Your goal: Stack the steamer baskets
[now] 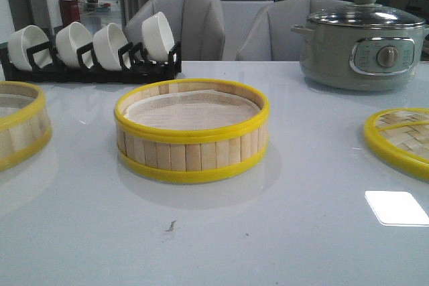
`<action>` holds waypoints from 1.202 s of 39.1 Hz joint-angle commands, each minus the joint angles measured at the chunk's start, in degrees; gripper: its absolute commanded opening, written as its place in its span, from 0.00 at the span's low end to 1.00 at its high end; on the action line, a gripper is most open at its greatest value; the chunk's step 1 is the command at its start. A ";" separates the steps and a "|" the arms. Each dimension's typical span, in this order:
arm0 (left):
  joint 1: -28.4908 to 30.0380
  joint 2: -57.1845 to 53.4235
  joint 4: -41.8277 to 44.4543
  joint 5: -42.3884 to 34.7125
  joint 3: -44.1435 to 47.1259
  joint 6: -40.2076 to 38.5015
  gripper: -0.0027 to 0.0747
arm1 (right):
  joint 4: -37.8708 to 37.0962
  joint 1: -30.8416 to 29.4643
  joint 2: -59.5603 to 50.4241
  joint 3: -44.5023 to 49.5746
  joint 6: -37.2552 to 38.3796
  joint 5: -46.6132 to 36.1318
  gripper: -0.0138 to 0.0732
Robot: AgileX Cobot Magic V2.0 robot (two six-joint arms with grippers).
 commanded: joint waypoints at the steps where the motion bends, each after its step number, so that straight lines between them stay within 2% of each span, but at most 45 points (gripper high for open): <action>1: -0.18 -1.20 1.08 -3.97 -1.95 -0.14 0.15 | -0.52 0.09 -1.18 -0.82 -0.34 -4.72 0.22; 8: -0.18 -1.07 0.63 -3.97 -1.95 -0.14 0.15 | -0.93 0.04 -1.18 -0.82 -0.45 -6.61 0.22; 16: -0.18 -1.07 0.11 -3.86 -1.95 -0.14 0.15 | 0.51 0.09 -1.18 -1.47 1.88 -14.45 0.22; 18: -0.18 -1.07 0.11 -3.86 -1.95 -0.14 0.15 | 0.84 0.09 -1.18 -2.89 2.21 -13.16 0.22; 24: -0.18 -1.07 0.11 -4.07 -1.95 -0.14 0.15 | 0.90 0.09 3.53 -13.40 2.65 -0.48 0.22; 30: -0.18 -1.07 -0.74 -4.75 -1.95 -0.14 0.15 | 0.71 0.09 20.98 -27.48 2.65 1.41 0.22; 38: -0.18 -1.07 -2.00 -4.98 -1.95 -0.14 0.15 | 0.63 0.09 38.81 -44.39 2.59 14.38 0.22; 47: -0.18 -1.07 -2.16 -4.98 -1.95 -0.14 0.15 | 1.14 0.09 45.27 -47.29 2.63 14.08 0.22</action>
